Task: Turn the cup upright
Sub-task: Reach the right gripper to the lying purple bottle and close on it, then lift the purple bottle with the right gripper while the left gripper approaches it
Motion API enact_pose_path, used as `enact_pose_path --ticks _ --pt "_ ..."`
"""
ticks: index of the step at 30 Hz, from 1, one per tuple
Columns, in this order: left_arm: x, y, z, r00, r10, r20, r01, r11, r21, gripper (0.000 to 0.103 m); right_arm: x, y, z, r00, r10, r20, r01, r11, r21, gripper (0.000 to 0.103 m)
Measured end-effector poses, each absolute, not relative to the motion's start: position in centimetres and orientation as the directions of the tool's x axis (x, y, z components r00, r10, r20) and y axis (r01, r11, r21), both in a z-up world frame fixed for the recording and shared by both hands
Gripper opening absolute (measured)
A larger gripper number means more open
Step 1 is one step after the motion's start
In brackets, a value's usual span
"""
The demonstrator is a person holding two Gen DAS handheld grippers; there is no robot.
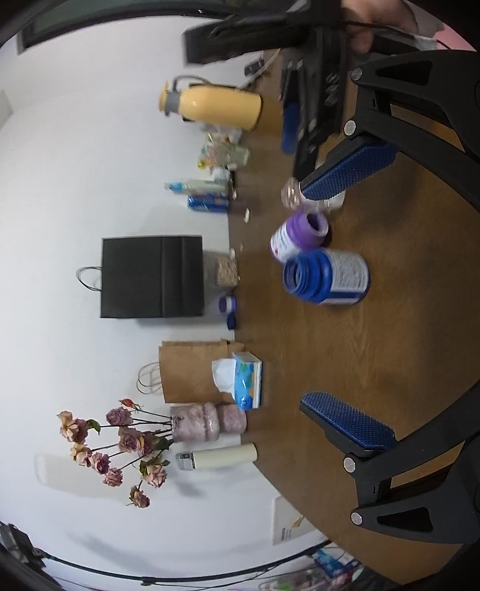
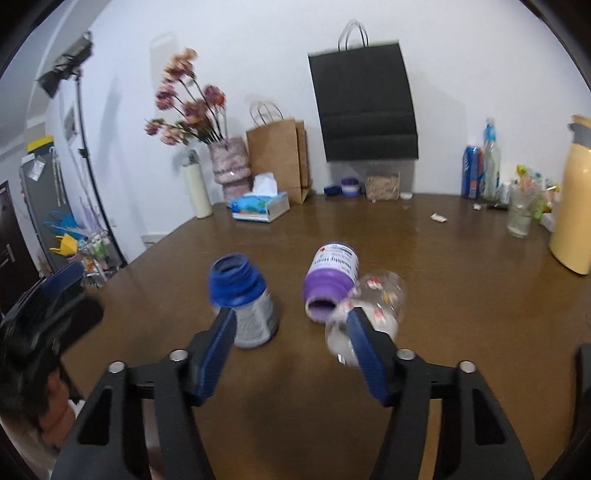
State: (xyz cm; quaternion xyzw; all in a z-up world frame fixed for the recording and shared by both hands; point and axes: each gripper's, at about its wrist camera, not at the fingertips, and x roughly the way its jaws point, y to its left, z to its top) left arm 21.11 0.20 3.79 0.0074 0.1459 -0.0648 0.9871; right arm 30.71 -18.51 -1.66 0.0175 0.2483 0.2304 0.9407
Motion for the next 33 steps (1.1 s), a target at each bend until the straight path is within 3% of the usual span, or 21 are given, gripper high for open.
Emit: enact_pose_path --ticks 6,13,21,27,33 --pt "23.9 0.4 2.6 0.936 -0.108 -0.335 0.111 0.994 -0.01 0.103 38.1 -15.2 -3.9 0.734 0.367 -0.571 -0.354 0.925 0.138 0.062" --pt "25.8 -0.1 1.6 0.923 -0.122 -0.364 0.135 0.991 0.01 0.103 42.6 -14.9 -5.6 0.746 0.242 -0.62 -0.27 0.962 0.052 0.062" --pt "27.5 -0.9 0.8 0.898 -0.15 -0.413 0.147 0.988 -0.039 0.103 45.7 -13.8 -5.7 0.702 0.232 -0.673 -0.308 0.951 0.006 0.067" --pt "26.2 -1.4 0.6 0.887 -0.161 -0.432 0.147 0.987 -0.064 0.103 43.7 -14.4 -5.5 0.674 0.276 -0.685 -0.386 0.922 -0.01 0.063" --pt "24.5 -2.2 0.0 0.871 -0.171 -0.461 0.157 0.985 -0.069 0.103 36.2 -16.8 -5.7 0.651 0.346 -0.676 -0.5 0.865 -0.038 0.062"
